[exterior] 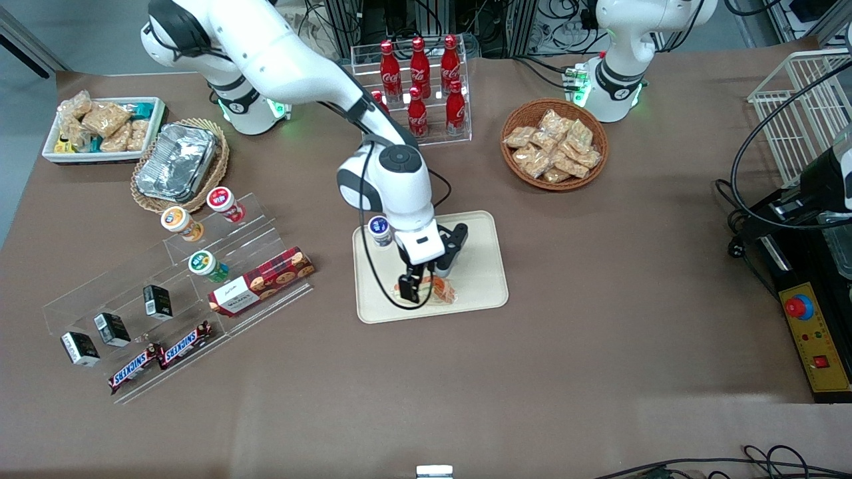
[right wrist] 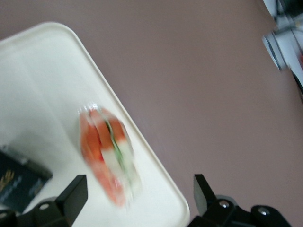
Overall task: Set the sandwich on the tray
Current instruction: 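Open the right gripper and withdraw it back toward the rack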
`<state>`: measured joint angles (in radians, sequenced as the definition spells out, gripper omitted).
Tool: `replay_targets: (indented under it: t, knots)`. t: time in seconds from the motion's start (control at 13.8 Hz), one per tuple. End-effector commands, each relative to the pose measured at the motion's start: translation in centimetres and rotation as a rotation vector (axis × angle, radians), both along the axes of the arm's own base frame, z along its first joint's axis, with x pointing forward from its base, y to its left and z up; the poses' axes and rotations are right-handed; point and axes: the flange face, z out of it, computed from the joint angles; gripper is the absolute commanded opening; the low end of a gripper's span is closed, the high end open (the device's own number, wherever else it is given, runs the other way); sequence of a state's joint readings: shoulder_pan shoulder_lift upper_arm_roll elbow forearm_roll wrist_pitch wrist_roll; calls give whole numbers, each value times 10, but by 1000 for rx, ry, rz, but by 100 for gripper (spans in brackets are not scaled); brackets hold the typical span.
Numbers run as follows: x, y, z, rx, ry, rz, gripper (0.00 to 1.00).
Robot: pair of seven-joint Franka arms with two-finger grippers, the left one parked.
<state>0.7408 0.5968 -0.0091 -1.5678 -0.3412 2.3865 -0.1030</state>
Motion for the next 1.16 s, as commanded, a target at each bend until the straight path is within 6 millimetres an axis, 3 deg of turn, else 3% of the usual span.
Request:
replay_targets:
  t: [0.0,0.22,0.58,0.8,1.09]
  knots:
    - [8,-56,63,-47,60,-145,99]
    - [40,-134,109,12,142,-326,99]
    - [83,-289,166,29,158,-589,99]
    - [84,-379,196,110,229,-775,99]
    - [63,-444,235,123,262,-962,99]
